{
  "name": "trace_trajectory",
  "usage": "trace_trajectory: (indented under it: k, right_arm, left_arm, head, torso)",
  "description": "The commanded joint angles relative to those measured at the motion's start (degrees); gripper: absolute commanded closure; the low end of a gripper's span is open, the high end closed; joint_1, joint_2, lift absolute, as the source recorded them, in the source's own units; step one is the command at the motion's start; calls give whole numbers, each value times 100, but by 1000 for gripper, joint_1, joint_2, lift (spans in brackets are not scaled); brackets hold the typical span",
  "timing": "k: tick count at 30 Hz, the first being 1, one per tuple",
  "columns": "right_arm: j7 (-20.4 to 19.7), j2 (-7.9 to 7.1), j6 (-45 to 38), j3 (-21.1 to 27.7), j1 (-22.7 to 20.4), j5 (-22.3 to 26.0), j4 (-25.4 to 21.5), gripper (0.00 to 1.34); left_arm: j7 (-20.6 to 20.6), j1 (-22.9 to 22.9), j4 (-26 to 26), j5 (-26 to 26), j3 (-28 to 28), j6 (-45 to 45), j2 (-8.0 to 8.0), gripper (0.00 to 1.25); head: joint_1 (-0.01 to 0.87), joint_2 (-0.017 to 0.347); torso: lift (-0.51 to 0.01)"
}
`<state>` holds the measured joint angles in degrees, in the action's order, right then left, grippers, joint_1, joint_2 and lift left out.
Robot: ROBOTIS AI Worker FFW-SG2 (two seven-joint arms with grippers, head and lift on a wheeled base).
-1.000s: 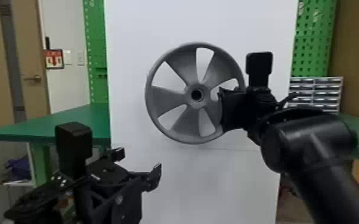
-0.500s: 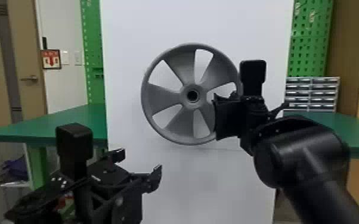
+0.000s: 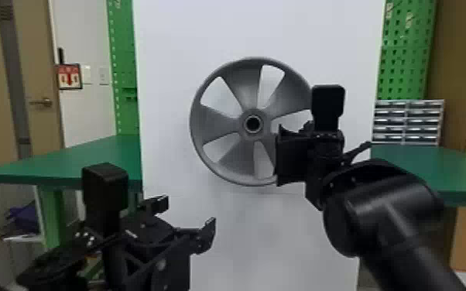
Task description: Hold the wheel and insert it
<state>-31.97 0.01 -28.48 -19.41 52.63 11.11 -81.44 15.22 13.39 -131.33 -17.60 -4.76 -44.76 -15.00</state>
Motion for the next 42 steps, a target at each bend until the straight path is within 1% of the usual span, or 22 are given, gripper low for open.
trace_trajectory:
  k: [1, 5, 6, 8, 10, 12, 13, 19, 29, 37, 42]
  right_arm:
    - [7, 4, 62, -19, 10, 76, 32, 1041]
    - [7, 4, 80, -27, -7, 164, 41, 664]
    - [7, 4, 89, -27, -7, 190, 41, 539]
    - [7, 4, 89, -36, -16, 217, 23, 377]
    - [7, 4, 89, -54, -34, 269, 6, 222]
    - [7, 4, 98, -80, -60, 269, -38, 125]
    - [15, 4, 98, -89, -86, 278, -82, 102]
    - [33, 4, 98, -124, -253, 296, -425, 133]
    - [253, 4, -26, -107, -675, 322, -1198, 131]
    - [270, 4, -377, -63, -983, 331, -1919, 133]
    - [261, 4, -606, -10, -1308, 322, -2403, 133]
  left_arm:
    - [-10, -3, 2, 2, 2, 11, -3, 145]
    - [-10, -3, 11, -6, 2, 11, -3, 145]
    - [-10, -12, 11, -6, 2, 11, -3, 145]
    - [-10, -21, 11, -6, 19, 11, -3, 147]
    - [-10, -29, 11, -6, 28, 11, -3, 145]
    - [-10, -29, 11, -6, 28, 11, -3, 145]
    - [-10, -29, 11, -6, 28, 11, -3, 147]
    - [-28, -65, 11, -15, 54, 11, 6, 147]
    - [-45, -100, 2, -59, 89, 11, 15, 147]
    - [-72, -135, 2, -50, 125, 11, 68, 147]
    - [-80, -153, 2, -6, 204, 11, 103, 147]
  head:
    - [179, 103]
    - [179, 103]
    - [179, 103]
    - [179, 103]
    - [179, 103]
    - [179, 103]
    - [179, 103]
    - [179, 103]
    - [179, 103]
    - [179, 103]
    - [179, 103]
  torso:
    - [-492]
    - [-492]
    - [-492]
    - [-492]
    - [-492]
    - [-492]
    - [-492]
    - [-492]
    - [-492]
    - [-492]
    - [-492]
